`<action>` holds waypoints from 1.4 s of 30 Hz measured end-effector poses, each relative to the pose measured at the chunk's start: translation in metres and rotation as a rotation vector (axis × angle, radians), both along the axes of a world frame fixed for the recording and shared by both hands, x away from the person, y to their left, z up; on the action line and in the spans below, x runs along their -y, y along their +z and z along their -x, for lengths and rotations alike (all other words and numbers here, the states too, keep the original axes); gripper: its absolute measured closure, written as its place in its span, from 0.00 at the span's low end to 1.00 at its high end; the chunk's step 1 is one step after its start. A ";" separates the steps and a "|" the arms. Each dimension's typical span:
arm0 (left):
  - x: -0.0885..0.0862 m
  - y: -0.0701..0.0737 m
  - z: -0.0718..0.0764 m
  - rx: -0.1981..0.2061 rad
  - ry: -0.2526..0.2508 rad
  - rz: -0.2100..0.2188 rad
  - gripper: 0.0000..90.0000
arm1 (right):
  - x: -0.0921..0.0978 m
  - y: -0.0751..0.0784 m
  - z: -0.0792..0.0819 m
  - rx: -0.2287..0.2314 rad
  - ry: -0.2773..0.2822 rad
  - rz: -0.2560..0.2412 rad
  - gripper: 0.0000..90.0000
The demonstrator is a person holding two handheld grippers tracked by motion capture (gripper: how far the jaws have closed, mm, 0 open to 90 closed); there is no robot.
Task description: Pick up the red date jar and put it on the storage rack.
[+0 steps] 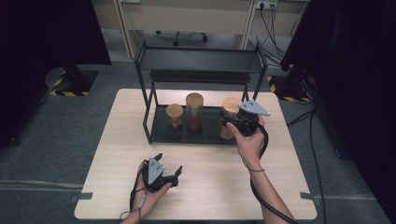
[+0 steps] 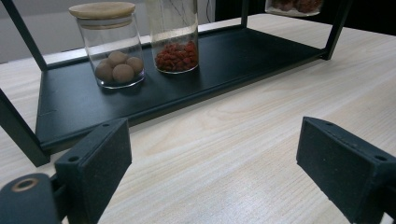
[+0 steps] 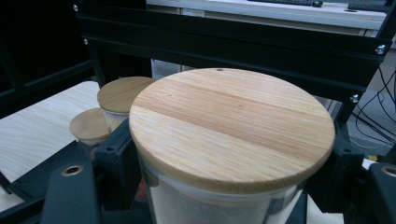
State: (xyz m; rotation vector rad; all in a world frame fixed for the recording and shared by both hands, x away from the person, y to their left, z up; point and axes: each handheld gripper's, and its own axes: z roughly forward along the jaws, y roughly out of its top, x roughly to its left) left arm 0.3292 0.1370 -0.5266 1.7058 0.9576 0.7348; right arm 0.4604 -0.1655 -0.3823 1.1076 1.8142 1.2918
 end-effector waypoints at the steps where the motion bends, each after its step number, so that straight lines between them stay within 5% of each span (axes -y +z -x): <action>1: 0.000 0.000 0.000 0.000 0.000 0.000 0.11 | 0.000 0.000 -0.002 -0.002 -0.002 0.003 0.28; 42: 0.000 0.000 0.000 -0.002 -0.002 0.002 0.11 | -0.011 -0.015 -0.054 -0.075 -0.055 0.012 0.28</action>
